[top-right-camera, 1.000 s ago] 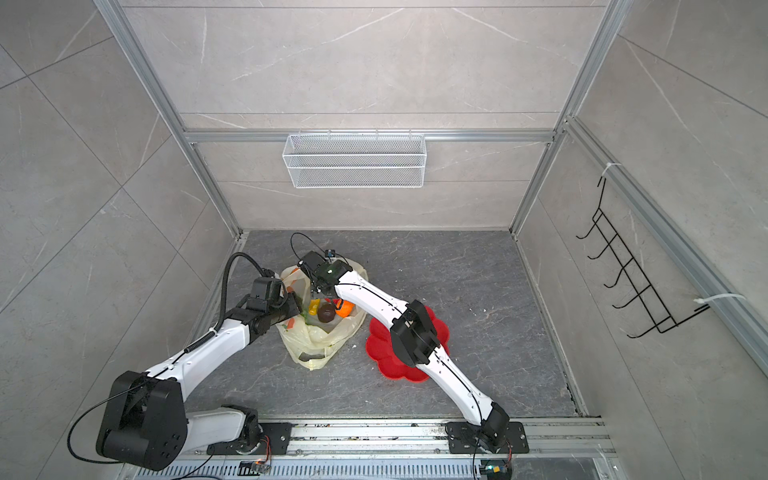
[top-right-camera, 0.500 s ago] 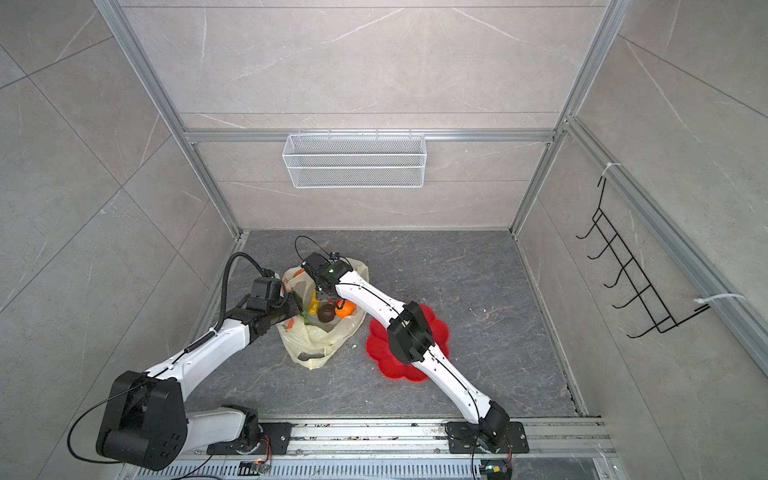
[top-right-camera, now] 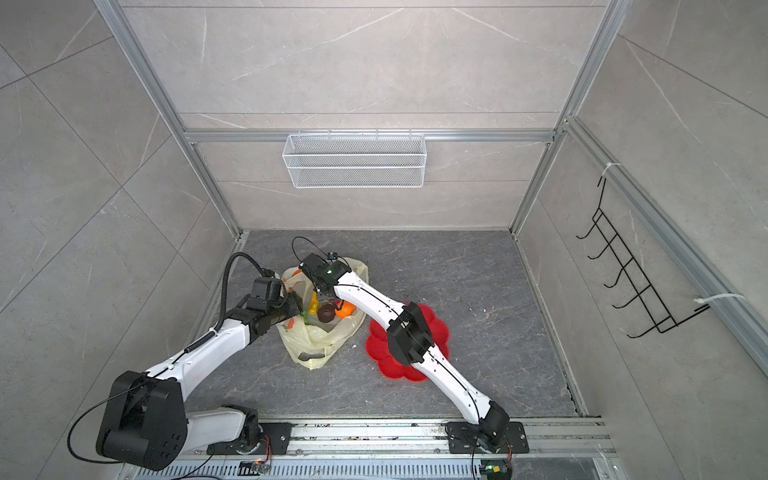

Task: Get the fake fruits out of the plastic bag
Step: 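Close the right gripper on the red apple and lift it out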

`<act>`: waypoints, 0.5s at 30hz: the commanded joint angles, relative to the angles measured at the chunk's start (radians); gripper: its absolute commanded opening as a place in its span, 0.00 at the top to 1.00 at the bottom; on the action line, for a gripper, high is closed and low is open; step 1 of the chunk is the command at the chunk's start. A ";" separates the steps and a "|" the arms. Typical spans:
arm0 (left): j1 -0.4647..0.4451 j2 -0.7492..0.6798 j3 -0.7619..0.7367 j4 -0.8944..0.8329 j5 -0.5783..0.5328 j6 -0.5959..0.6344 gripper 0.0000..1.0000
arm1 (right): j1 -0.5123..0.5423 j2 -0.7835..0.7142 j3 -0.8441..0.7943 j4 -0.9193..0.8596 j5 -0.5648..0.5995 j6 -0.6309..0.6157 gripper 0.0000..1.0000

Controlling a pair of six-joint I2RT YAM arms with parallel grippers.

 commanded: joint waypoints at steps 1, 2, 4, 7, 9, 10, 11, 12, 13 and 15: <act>-0.003 -0.002 0.002 0.017 -0.016 0.013 0.44 | 0.036 -0.137 -0.015 0.007 0.024 -0.051 0.31; -0.004 -0.001 0.002 0.018 -0.017 0.013 0.44 | 0.042 -0.147 -0.020 0.008 0.023 -0.060 0.31; -0.003 -0.001 0.002 0.017 -0.017 0.013 0.44 | 0.051 -0.170 -0.026 0.004 0.023 -0.069 0.31; -0.003 -0.004 0.002 0.016 -0.020 0.013 0.43 | 0.069 -0.205 -0.049 0.004 0.032 -0.079 0.31; -0.004 -0.005 0.002 0.015 -0.022 0.013 0.43 | 0.079 -0.227 -0.095 0.005 0.039 -0.082 0.30; -0.004 -0.005 0.002 0.014 -0.023 0.013 0.43 | 0.084 -0.239 -0.109 0.005 0.042 -0.085 0.30; -0.004 -0.006 0.003 0.013 -0.026 0.013 0.43 | 0.089 -0.251 -0.124 0.005 0.045 -0.086 0.30; -0.003 -0.007 0.002 0.013 -0.027 0.013 0.43 | 0.094 -0.266 -0.146 0.008 0.047 -0.089 0.30; -0.003 -0.006 0.003 0.010 -0.029 0.015 0.43 | 0.097 -0.283 -0.172 0.013 0.045 -0.091 0.30; -0.003 -0.008 0.004 0.008 -0.032 0.014 0.43 | 0.099 -0.332 -0.257 0.049 0.029 -0.095 0.29</act>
